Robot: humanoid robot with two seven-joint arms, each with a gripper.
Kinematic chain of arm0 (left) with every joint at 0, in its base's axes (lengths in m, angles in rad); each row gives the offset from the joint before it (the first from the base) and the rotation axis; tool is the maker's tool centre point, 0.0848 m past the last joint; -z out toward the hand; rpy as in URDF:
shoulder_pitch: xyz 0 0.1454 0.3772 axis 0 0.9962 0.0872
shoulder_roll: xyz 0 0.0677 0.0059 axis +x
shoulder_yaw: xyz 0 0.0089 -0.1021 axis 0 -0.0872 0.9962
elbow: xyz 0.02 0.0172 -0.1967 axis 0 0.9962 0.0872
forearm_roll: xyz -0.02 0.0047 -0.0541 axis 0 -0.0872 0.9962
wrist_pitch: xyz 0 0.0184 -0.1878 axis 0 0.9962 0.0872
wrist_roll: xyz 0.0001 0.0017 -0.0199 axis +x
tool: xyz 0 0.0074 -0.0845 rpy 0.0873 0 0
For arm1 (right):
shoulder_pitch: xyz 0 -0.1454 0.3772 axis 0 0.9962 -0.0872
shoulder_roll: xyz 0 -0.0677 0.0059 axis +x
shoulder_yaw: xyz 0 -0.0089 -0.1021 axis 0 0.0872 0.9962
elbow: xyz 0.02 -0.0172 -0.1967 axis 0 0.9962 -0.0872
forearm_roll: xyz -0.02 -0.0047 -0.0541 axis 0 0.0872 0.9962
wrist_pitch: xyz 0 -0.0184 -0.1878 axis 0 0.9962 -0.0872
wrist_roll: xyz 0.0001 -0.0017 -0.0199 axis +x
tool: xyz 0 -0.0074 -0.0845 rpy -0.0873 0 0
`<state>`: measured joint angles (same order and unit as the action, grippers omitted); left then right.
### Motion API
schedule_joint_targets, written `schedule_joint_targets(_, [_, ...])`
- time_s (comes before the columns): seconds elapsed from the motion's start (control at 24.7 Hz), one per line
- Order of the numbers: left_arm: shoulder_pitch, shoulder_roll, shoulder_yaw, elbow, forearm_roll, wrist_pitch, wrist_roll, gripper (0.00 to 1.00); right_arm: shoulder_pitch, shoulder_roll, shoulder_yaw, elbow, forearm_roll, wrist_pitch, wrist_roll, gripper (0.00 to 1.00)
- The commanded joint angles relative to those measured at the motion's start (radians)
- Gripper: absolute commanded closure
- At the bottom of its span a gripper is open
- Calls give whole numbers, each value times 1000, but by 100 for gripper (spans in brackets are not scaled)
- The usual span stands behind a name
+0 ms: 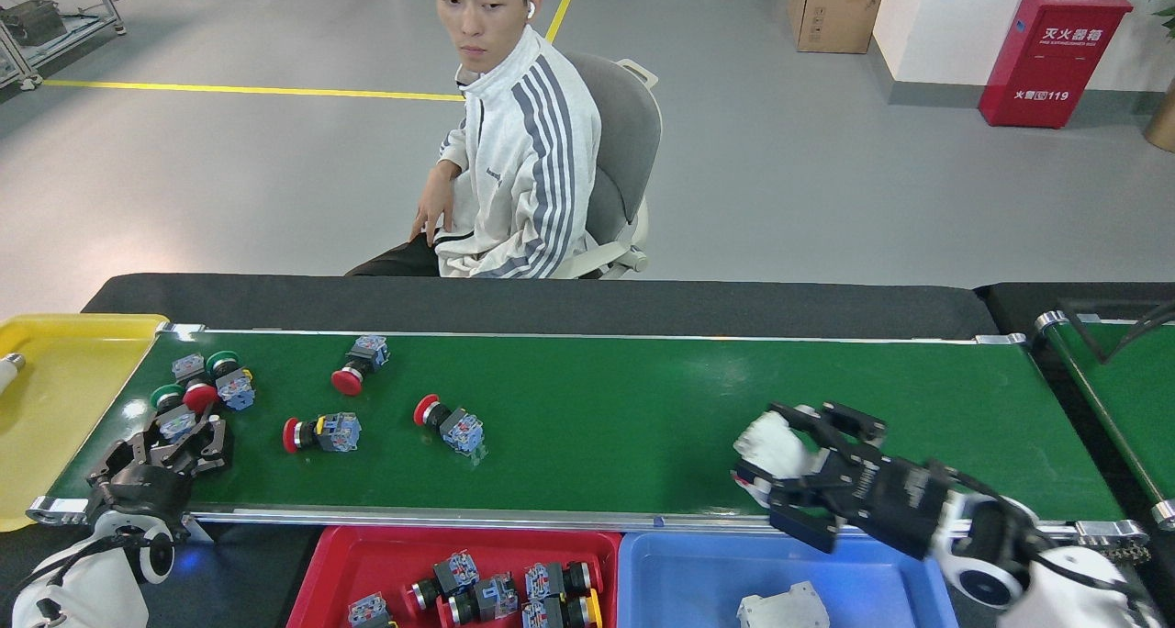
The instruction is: Pick switch part from conveyor to tray
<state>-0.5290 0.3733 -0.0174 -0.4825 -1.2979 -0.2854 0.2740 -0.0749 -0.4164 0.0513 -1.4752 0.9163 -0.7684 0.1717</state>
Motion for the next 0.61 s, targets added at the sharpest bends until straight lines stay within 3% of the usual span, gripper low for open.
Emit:
schedule_joint_targets(0.0, [20,6,-3,-57,-4,-40,37,96,58,-5,-90,-19,-11,-17,-1,0])
schedule_joint_targets(0.08, [90,6,-3,-169,-4,-84,37,96,110,-4,-154,-19,-16,-17,-1,0])
schedule_joint_targets(0.24, [325,7,-1,-567,-6,-227,31,94,179,28,-265,-46,-39,-17,2,0])
schedule_joint_targets(0.41, [503,1,-4,-857,-9,-267,13,91,179,163,-390,-50,-37,-17,63,0])
schedule_joint_targets(0.53, [560,4,-49,-979,-9,-290,-29,80,178,291,-435,-100,-7,-17,65,2])
schedule_joint_targets(0.57, [578,7,-72,-1008,-6,-310,-36,71,179,312,-435,-125,26,24,63,3])
